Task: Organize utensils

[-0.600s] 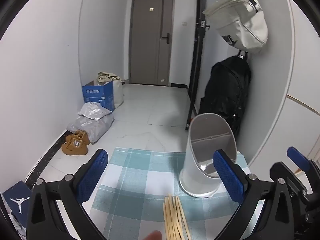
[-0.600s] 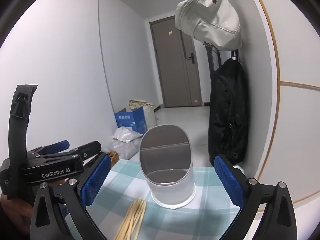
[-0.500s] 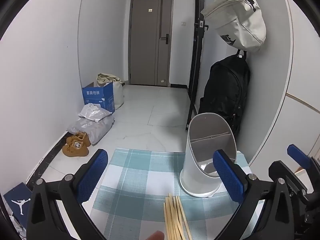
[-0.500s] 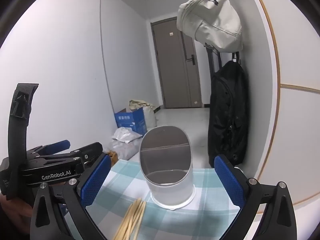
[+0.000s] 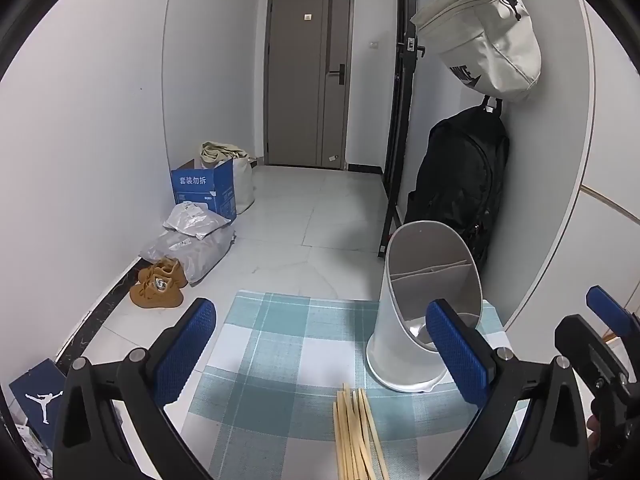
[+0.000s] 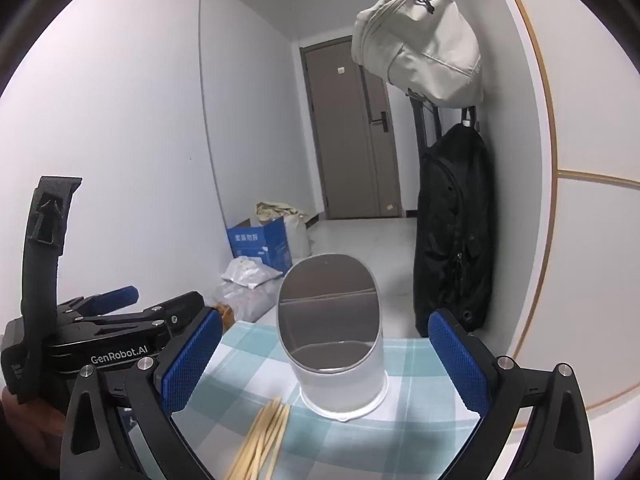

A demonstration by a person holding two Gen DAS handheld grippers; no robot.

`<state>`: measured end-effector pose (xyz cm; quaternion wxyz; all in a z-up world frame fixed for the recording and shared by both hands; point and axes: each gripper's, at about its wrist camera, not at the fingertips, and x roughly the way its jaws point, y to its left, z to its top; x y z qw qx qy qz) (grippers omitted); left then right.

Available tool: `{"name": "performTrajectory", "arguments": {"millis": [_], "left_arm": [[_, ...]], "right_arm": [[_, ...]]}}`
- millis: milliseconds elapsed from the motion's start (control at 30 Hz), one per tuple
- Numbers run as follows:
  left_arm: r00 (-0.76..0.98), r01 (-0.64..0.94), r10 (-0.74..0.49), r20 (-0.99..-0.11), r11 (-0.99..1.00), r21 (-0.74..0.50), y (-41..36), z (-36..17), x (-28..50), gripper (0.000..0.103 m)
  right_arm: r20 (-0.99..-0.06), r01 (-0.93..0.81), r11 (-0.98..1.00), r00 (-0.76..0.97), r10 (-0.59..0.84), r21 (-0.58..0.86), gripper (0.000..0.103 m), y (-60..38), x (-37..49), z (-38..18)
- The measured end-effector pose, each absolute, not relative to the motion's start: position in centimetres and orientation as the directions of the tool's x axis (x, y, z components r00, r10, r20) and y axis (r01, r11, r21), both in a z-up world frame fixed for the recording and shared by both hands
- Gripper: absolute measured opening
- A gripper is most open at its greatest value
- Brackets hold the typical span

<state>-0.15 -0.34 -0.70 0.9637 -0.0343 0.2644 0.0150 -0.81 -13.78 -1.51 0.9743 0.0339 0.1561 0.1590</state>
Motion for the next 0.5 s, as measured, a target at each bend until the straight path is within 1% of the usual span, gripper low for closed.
{"name": "performTrajectory", "arguments": {"millis": [500], "left_arm": [[0.850, -0.064, 0.018, -0.527, 0.996, -0.068, -0.04, -0.91, 0.25, 0.102]], "right_arm": [[-0.291, -0.294, 0.948, 0.902, 0.317, 0.123, 0.103, -13.70, -0.88, -1.32]]}}
